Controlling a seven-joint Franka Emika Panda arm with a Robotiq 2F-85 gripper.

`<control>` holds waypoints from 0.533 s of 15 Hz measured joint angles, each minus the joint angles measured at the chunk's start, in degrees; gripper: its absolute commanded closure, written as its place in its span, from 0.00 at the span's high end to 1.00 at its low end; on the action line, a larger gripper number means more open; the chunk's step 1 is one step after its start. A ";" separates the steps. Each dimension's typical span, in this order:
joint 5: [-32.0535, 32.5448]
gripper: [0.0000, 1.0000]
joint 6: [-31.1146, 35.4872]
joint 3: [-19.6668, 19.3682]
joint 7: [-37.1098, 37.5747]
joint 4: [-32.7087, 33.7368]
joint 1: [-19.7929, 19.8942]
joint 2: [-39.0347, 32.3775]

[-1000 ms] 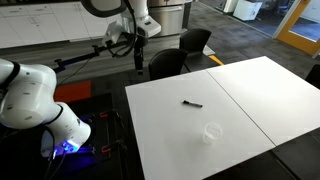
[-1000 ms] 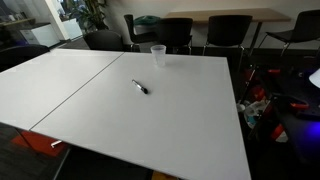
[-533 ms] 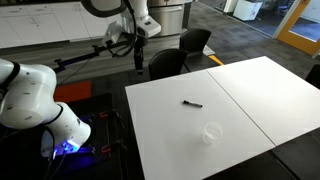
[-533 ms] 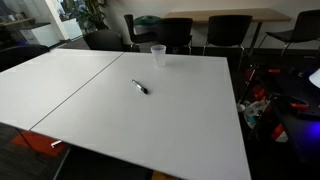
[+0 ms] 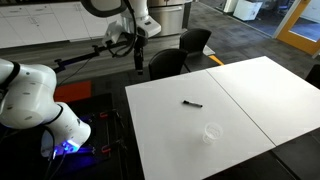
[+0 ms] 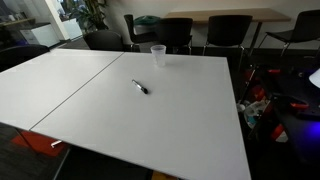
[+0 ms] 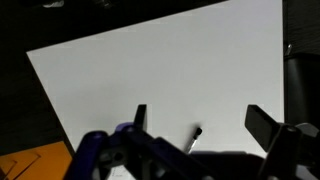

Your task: Put the marker into the plastic cup.

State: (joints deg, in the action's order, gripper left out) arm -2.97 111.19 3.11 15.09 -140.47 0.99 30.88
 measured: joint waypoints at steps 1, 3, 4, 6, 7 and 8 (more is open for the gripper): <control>0.00 1.00 0.00 0.00 0.00 0.00 0.00 0.00; 0.00 1.00 0.00 0.04 0.02 0.00 -0.01 -0.19; 0.00 1.00 0.00 0.07 0.09 0.02 -0.01 -0.46; 0.14 1.00 1.32 0.13 1.53 0.25 0.08 -1.55; 0.58 1.00 2.47 0.27 3.16 0.46 0.31 -2.43; 0.83 1.00 3.61 0.47 4.69 0.76 0.69 -3.51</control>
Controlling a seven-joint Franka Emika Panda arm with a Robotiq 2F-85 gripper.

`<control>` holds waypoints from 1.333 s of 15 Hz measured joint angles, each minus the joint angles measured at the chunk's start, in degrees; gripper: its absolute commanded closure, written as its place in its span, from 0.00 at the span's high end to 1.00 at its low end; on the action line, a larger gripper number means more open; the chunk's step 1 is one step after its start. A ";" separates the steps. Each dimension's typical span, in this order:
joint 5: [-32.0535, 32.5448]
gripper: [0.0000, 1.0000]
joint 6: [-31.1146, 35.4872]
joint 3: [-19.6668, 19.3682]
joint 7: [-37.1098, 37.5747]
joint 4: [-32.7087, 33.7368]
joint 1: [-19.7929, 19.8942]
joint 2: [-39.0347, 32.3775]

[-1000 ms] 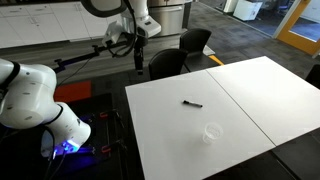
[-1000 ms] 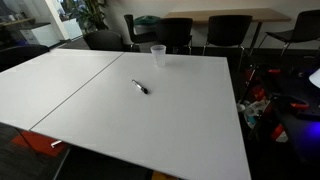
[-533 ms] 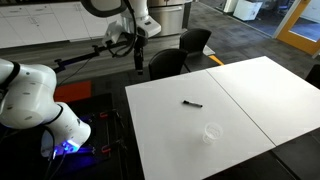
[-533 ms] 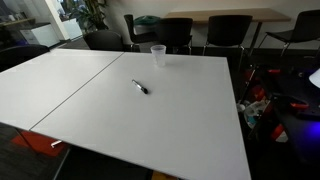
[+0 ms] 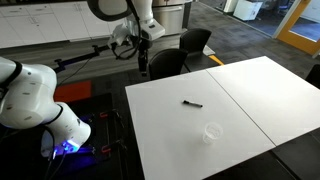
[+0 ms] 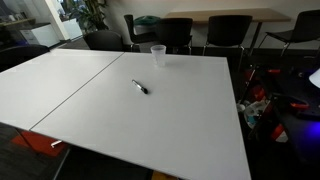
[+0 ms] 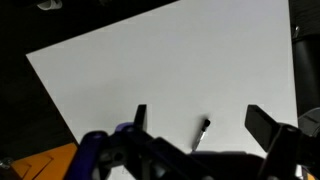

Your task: Put the marker into the plastic cup.

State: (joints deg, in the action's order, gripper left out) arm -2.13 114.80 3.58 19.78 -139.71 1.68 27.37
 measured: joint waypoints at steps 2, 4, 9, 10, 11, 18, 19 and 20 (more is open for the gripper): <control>1.43 1.00 3.42 0.58 3.91 0.74 0.94 -2.56; 3.01 1.00 6.35 1.15 8.00 1.58 1.88 -5.50; 4.44 1.00 16.44 1.57 15.82 3.88 2.88 -15.24; 4.48 1.00 19.33 1.57 15.90 4.23 2.86 -17.41; 4.80 1.00 22.24 1.57 15.91 4.54 2.83 -19.51; 11.35 1.00 30.97 0.31 16.22 8.12 2.68 -29.21; 11.37 1.00 30.97 0.30 16.22 8.31 2.63 -29.29; 11.38 1.00 30.97 0.30 16.22 8.43 2.56 -29.29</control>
State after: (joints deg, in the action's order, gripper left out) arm 9.24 145.77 3.87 36.00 -131.27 4.25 -1.92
